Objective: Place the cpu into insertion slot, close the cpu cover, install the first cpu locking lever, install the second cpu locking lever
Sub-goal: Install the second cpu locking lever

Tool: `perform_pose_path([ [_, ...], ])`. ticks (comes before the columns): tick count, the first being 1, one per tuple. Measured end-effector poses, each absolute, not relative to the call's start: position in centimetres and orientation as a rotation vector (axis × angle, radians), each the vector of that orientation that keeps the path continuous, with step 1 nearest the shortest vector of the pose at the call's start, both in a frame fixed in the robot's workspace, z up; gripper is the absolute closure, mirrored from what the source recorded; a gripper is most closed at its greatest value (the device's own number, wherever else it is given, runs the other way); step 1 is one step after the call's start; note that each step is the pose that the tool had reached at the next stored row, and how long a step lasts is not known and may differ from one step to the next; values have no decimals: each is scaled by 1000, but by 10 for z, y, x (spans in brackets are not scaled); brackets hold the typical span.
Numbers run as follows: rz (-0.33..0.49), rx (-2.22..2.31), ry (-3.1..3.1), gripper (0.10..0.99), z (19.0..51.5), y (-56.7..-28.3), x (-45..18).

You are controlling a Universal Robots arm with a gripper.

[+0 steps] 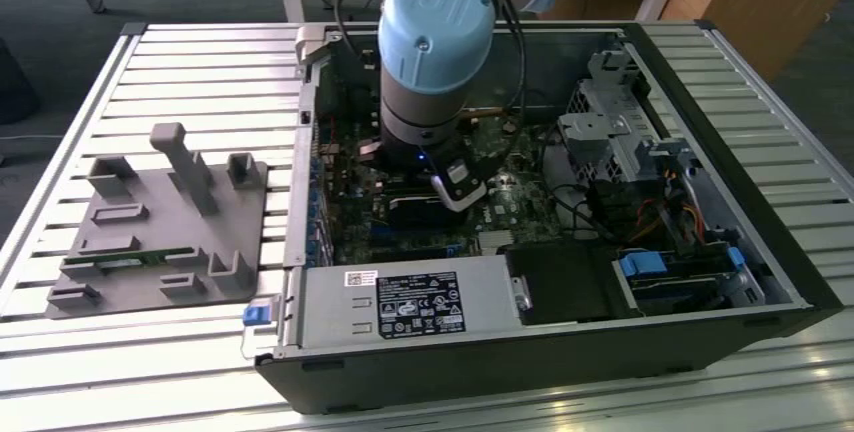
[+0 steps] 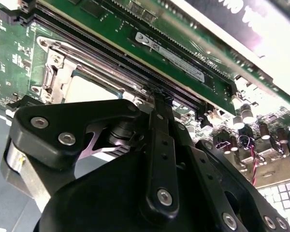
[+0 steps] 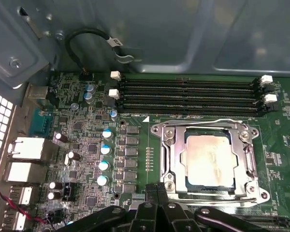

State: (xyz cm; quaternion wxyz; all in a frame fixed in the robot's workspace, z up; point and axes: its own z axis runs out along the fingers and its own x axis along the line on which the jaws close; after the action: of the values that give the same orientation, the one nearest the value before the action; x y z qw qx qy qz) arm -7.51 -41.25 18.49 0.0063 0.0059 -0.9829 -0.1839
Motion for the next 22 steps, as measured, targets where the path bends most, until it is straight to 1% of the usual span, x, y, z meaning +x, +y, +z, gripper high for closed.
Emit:
perform_pose_path([
  [8, -579, 19, -3075, 980, 187, -412, -77],
  [22, -582, 16, -3075, 980, 223, -412, -77],
])
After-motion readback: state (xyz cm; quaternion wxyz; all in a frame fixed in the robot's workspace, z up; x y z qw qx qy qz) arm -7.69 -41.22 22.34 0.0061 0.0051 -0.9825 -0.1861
